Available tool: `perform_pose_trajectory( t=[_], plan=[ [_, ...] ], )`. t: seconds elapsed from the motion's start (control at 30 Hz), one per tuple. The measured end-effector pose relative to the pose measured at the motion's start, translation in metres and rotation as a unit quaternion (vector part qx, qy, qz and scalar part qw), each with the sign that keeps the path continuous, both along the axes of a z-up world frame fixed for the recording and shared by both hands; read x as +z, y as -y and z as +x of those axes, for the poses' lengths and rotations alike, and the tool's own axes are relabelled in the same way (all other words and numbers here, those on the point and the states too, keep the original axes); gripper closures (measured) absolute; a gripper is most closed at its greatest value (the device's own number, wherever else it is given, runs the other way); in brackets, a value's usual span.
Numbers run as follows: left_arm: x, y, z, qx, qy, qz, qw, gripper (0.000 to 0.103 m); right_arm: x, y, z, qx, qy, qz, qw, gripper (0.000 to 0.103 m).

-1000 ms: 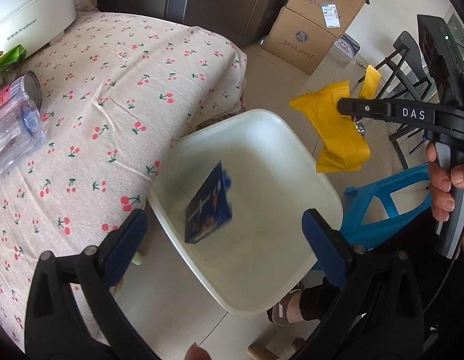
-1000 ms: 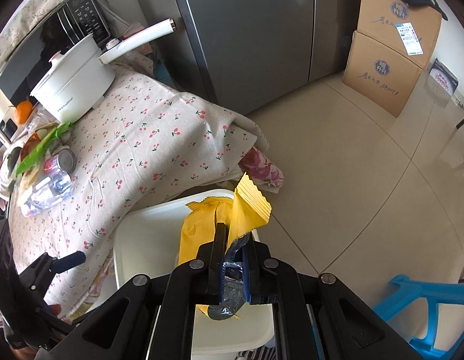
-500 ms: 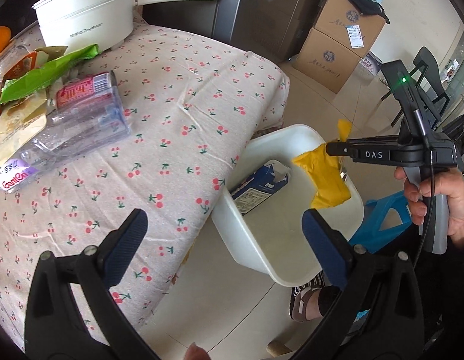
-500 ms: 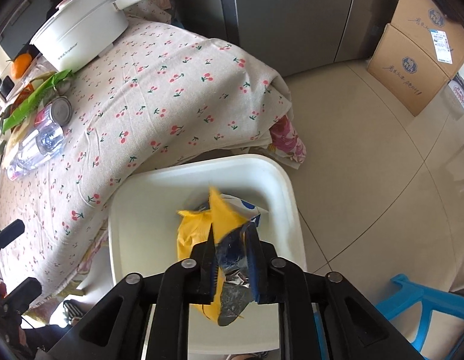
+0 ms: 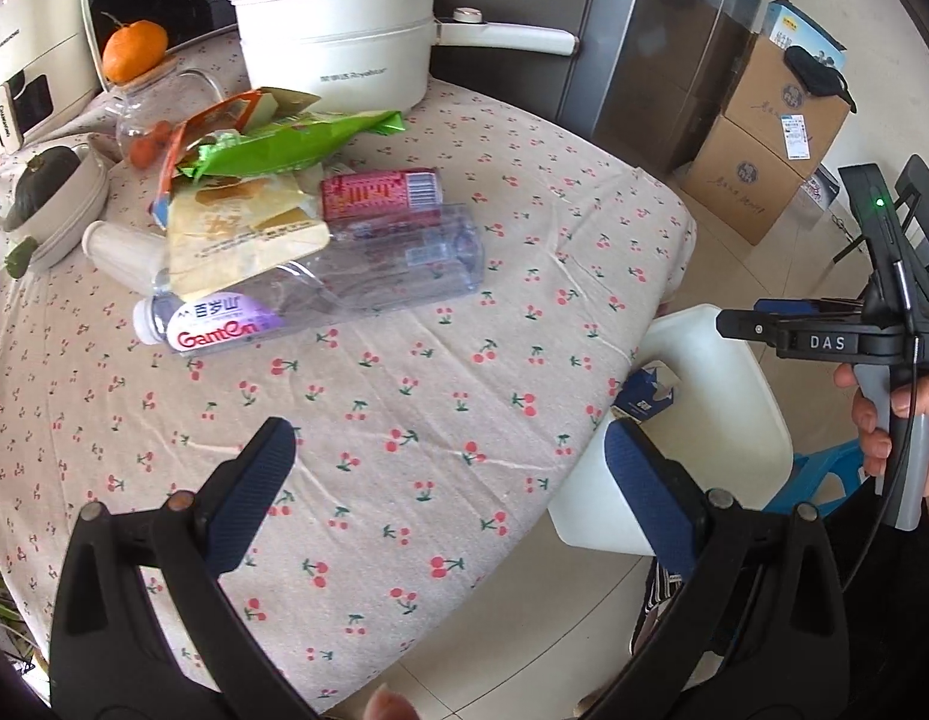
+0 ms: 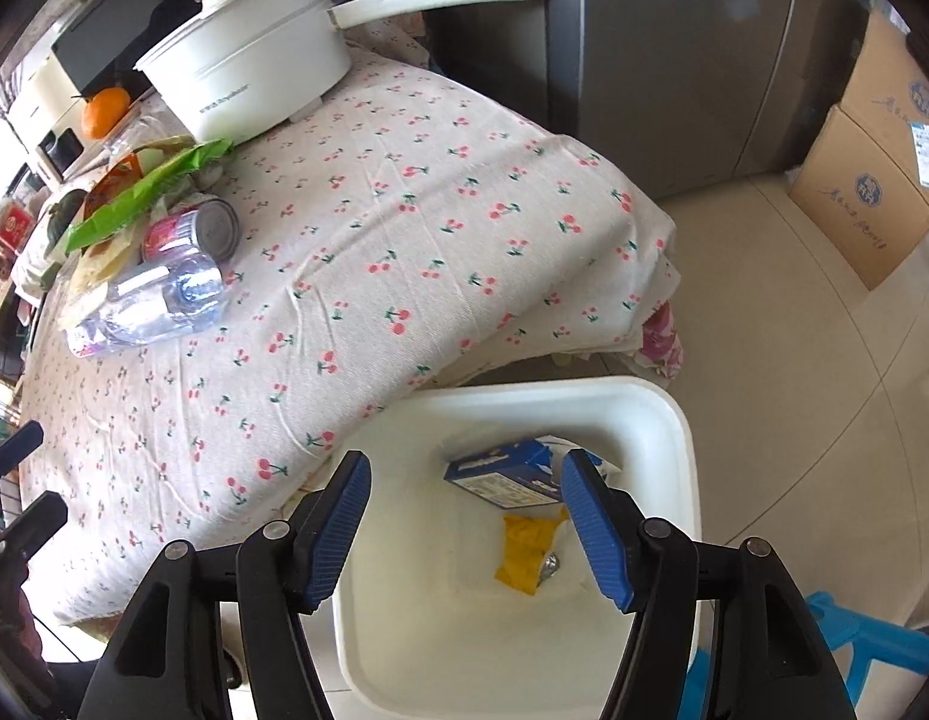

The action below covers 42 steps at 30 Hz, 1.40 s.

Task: Collect trash
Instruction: 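Grasp the beige snack packet with the left tool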

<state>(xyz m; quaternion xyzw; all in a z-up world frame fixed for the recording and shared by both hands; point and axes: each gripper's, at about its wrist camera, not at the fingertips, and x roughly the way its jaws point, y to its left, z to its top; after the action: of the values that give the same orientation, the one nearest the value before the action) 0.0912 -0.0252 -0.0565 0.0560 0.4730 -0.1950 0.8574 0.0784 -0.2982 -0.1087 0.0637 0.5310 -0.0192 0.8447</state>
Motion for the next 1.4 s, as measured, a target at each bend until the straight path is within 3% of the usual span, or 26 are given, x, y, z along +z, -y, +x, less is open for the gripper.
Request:
perform_pose_trajectory(
  t=[0.2,0.33,0.43,0.5,0.63,0.8,1.03,1.13,1.2,1.23,1.27,1.3,1.33,1.4],
  plan=[
    [0.007,-0.047,0.024,0.059,0.007,0.003,0.9982,0.001,0.011,-0.035,0.022,0.039,0.012,-0.017,0.999,0.03],
    [0.003,-0.069,0.046,0.081,0.011,0.032,0.9961,0.001,0.018,-0.057,0.039,0.057,0.021,-0.025,0.998,0.029],
    [-0.002,-0.082,0.063,0.101,0.001,0.02,0.9947,0.001,0.023,-0.068,0.049,0.069,0.026,-0.022,0.997,0.028],
    [-0.002,-0.081,0.071,0.089,-0.001,0.011,0.996,0.001,0.025,-0.074,0.057,0.079,0.029,-0.02,0.996,0.028],
    [-0.003,-0.064,0.086,0.046,-0.015,0.029,0.9984,0.001,0.024,-0.078,0.069,0.085,0.035,-0.024,0.995,0.026],
    [-0.01,-0.079,0.124,0.09,-0.051,-0.031,0.9942,0.005,0.018,-0.068,0.081,0.075,0.028,-0.021,0.997,0.026],
    [-0.039,-0.108,0.161,0.177,-0.105,-0.13,0.9698,0.016,0.013,-0.052,0.086,0.056,0.019,0.005,0.998,0.026],
    [-0.043,-0.111,0.163,0.191,-0.118,-0.156,0.9618,0.036,0.013,-0.052,0.086,0.056,0.018,0.013,0.998,0.026],
    [-0.043,-0.106,0.163,0.186,-0.123,-0.154,0.9626,0.056,0.012,-0.053,0.086,0.056,0.018,0.012,0.998,0.026],
    [-0.042,-0.104,0.163,0.183,-0.123,-0.151,0.9636,0.061,0.012,-0.055,0.086,0.057,0.017,0.011,0.998,0.026],
    [-0.04,-0.102,0.162,0.181,-0.119,-0.151,0.9646,0.074,0.011,-0.056,0.086,0.057,0.017,0.011,0.998,0.026],
    [-0.038,-0.101,0.161,0.181,-0.113,-0.152,0.9651,0.093,0.011,-0.058,0.086,0.058,0.016,0.01,0.998,0.026],
    [-0.035,-0.1,0.16,0.18,-0.109,-0.159,0.9647,0.099,0.01,-0.059,0.086,0.059,0.015,0.009,0.998,0.026],
    [-0.028,-0.097,0.155,0.175,-0.101,-0.167,0.9651,0.1,0.009,-0.062,0.086,0.061,0.014,0.006,0.998,0.026]
  ],
)
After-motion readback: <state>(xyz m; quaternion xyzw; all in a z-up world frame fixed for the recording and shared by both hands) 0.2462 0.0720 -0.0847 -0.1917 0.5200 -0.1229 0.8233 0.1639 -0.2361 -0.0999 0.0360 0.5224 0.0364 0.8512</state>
